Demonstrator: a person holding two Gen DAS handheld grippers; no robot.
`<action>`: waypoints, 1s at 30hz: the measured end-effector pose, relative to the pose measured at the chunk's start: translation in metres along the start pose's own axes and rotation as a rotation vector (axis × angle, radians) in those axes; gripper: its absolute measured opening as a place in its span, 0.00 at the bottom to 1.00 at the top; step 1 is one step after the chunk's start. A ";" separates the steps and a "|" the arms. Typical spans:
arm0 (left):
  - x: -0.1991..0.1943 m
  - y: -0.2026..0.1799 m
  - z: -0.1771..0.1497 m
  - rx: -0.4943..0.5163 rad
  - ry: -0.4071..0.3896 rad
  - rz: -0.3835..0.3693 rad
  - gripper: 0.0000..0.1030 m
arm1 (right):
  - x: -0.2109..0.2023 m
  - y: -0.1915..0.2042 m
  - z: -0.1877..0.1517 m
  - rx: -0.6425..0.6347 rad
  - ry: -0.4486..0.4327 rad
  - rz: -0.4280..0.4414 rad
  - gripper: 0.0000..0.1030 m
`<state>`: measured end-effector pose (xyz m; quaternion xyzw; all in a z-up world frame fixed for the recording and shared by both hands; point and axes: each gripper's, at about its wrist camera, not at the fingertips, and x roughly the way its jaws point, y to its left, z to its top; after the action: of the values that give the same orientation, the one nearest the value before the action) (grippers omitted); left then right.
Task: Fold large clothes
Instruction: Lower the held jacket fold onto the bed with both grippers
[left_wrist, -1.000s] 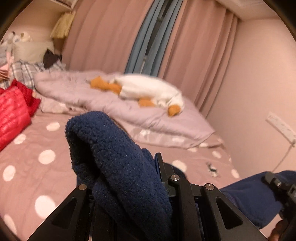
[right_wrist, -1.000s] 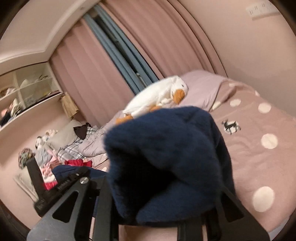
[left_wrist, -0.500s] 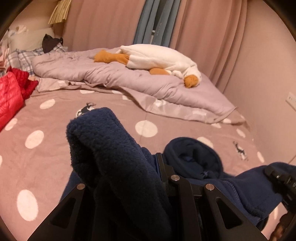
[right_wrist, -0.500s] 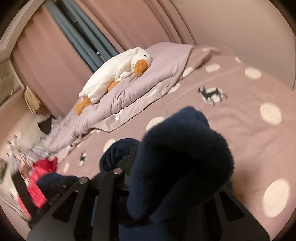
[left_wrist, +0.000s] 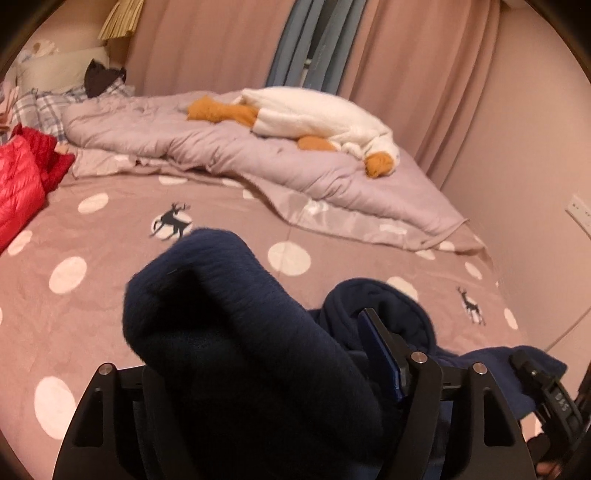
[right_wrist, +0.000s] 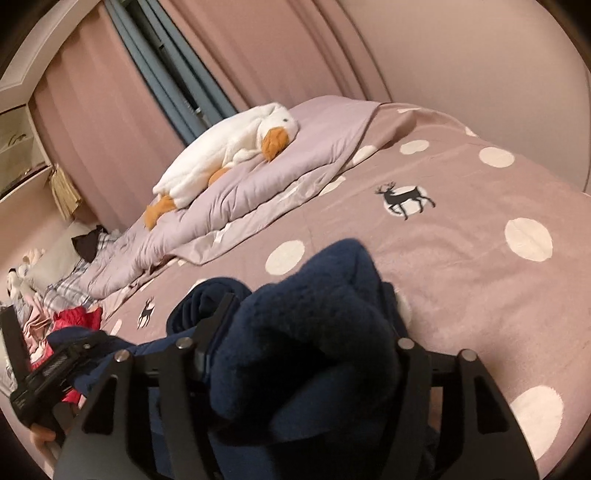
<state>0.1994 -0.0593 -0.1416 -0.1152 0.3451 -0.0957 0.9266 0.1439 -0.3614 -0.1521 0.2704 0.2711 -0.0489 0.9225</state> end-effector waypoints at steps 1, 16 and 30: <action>-0.003 0.000 0.002 0.007 -0.009 0.000 0.72 | -0.002 -0.001 0.000 -0.003 -0.010 -0.001 0.61; -0.028 0.034 0.019 -0.128 -0.065 -0.028 0.76 | -0.033 0.015 0.008 -0.011 -0.207 0.095 0.79; -0.033 0.047 0.023 -0.145 -0.119 0.033 0.82 | -0.028 0.027 0.009 -0.027 -0.194 0.096 0.90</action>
<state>0.1948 -0.0025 -0.1178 -0.1816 0.2974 -0.0481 0.9361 0.1309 -0.3445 -0.1182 0.2647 0.1677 -0.0272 0.9492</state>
